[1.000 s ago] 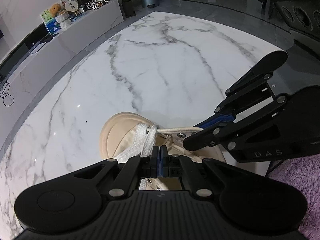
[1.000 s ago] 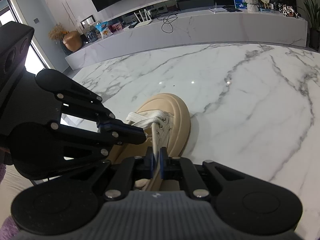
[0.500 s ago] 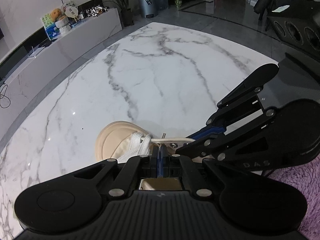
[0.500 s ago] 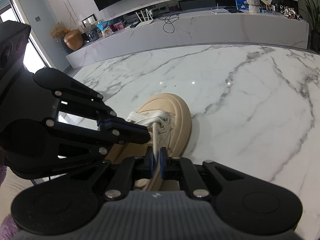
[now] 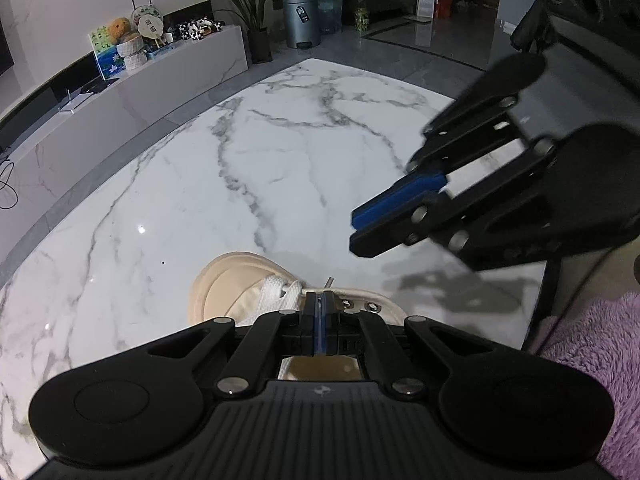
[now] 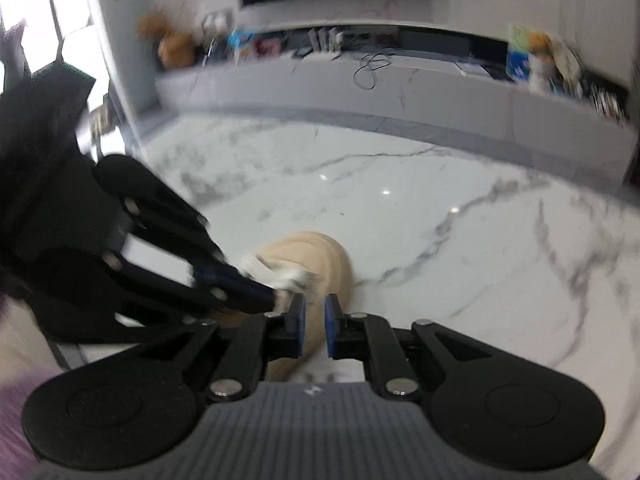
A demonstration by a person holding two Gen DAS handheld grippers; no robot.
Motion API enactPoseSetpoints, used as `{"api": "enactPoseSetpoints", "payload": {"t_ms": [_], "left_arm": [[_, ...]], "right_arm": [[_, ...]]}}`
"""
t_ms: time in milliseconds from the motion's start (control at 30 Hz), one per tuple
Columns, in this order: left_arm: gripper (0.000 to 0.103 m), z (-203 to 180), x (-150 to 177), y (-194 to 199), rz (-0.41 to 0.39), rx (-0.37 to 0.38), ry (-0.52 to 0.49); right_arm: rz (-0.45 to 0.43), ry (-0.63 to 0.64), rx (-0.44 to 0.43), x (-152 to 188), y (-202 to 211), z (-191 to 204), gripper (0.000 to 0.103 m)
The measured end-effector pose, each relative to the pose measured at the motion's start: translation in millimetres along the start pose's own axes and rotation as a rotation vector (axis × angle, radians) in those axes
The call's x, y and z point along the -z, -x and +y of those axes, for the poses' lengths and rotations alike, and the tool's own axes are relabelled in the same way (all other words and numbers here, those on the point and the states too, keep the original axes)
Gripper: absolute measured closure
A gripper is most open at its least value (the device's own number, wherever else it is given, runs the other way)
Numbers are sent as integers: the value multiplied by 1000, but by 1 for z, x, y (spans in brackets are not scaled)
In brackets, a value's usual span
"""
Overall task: Lace up shoes with both hands
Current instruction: 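Grasp the lace at the eyelets with the left gripper while the right gripper holds the flap, then pull the white lace through the eyelet with the right gripper, drawing it taut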
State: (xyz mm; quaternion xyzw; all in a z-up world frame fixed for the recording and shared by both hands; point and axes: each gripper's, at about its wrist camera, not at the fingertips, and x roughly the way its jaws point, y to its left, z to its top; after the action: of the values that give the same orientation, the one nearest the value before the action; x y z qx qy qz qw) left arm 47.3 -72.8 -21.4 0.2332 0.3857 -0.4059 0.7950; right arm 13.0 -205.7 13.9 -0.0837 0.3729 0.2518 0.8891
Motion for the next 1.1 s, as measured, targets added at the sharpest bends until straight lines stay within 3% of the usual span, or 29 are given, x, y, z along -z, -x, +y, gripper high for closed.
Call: {"api": "enactPoseSetpoints", "payload": {"t_ms": [200,633,900,1033,1100], "left_arm": [[103,2,1,1,-7,2,26],[103,3,0,-1,-12,11,35],[102,7,6,4,-22,7,69],[77,4,15,19,-39,-18,71],[75,3,21,28,-46,-32,71]], "right_arm": [[81,366,-12,4,-25,21,90],[114,764,-36,3,-38,41,91],[110,799,-54,4,-36,41,100],[120,761,-32,6,-34,35,100],[128,745,-15,9,-31,30,100]]}}
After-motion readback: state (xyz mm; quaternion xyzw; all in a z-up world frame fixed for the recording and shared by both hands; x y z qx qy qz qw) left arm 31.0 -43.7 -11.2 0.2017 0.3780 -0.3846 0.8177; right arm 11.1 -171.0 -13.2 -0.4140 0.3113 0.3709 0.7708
